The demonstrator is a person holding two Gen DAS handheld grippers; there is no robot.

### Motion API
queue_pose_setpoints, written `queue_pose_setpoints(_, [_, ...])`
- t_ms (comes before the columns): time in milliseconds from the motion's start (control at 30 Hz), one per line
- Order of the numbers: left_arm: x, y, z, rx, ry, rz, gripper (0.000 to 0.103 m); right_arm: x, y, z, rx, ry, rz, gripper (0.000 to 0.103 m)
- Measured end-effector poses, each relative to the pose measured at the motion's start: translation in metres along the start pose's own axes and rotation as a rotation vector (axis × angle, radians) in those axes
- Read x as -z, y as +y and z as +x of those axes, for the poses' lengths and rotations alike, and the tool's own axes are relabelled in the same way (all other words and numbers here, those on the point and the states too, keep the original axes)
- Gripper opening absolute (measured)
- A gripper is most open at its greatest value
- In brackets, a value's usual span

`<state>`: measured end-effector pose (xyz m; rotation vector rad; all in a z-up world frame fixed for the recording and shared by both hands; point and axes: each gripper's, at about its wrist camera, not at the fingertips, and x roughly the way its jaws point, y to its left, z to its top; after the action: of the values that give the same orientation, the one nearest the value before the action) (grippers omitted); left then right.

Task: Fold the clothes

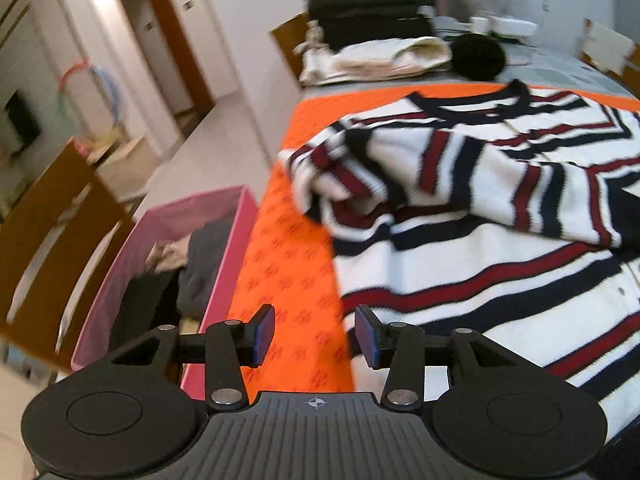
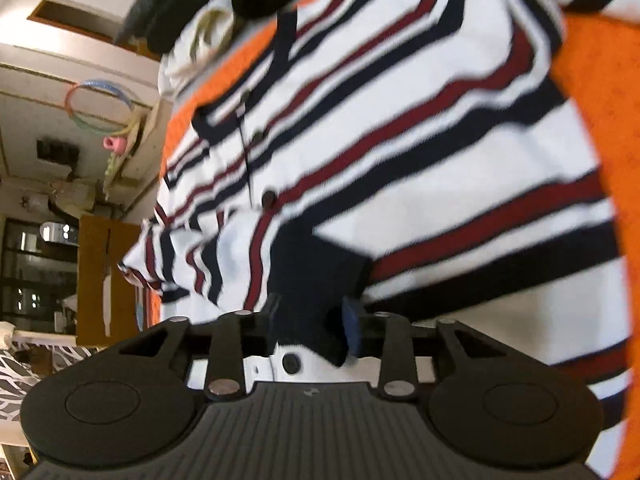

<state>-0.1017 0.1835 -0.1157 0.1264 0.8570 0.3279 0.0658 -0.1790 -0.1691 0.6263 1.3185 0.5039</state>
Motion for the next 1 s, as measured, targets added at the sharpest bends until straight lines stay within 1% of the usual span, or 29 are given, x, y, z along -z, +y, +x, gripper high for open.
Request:
queue_pose_setpoints(67, [0.004, 0.006, -0.001, -0.003, 0.004, -0.025, 0.047, 0.005, 0.006, 0.011, 0.021, -0.003, -0.030, 0.041])
queue_pose_setpoints(100, [0.005, 0.008, -0.001, -0.003, 0.003, -0.031, 0.047, 0.007, 0.010, 0.016, 0.036, -0.009, -0.046, 0.039])
queue_pose_setpoints(133, [0.005, 0.010, -0.002, -0.004, 0.001, -0.032, 0.047, 0.009, 0.013, 0.020, 0.050, -0.016, -0.062, 0.022])
queue_pose_setpoints(167, [0.006, 0.012, -0.002, -0.005, -0.002, -0.034, 0.048, 0.012, 0.017, 0.022, 0.059, -0.029, -0.079, 0.009])
queue_pose_setpoints(233, [0.006, 0.014, -0.004, -0.007, -0.009, -0.037, 0.048, 0.011, 0.025, 0.018, 0.057, -0.065, -0.097, 0.009])
queue_pose_setpoints(300, [0.005, 0.017, -0.002, -0.007, -0.013, -0.048, 0.048, 0.008, 0.035, 0.002, 0.040, -0.122, -0.128, 0.008])
queue_pose_setpoints(433, [0.001, 0.017, 0.001, 0.007, -0.018, -0.076, 0.049, -0.011, 0.054, -0.051, 0.039, -0.254, -0.192, 0.008])
queue_pose_setpoints(500, [0.000, 0.014, 0.001, 0.015, -0.021, -0.083, 0.049, -0.029, 0.055, -0.080, 0.072, -0.312, -0.230, 0.008])
queue_pose_setpoints(600, [0.001, 0.010, -0.004, 0.028, -0.025, -0.105, 0.050, -0.052, 0.052, -0.108, 0.162, -0.379, -0.286, 0.008])
queue_pose_setpoints(733, [0.007, 0.006, -0.017, 0.039, -0.022, -0.145, 0.051, -0.079, 0.043, -0.111, 0.235, -0.381, -0.312, 0.008])
queue_pose_setpoints(800, [0.013, 0.001, -0.028, 0.040, -0.021, -0.157, 0.051, -0.083, 0.042, -0.098, 0.277, -0.363, -0.353, 0.008])
queue_pose_setpoints(900, [0.026, -0.011, -0.048, 0.037, -0.028, -0.147, 0.053, -0.089, 0.042, -0.078, 0.340, -0.337, -0.414, 0.009])
queue_pose_setpoints(1000, [0.037, -0.025, -0.067, 0.041, -0.028, -0.154, 0.053, -0.096, 0.041, -0.058, 0.403, -0.310, -0.474, 0.013])
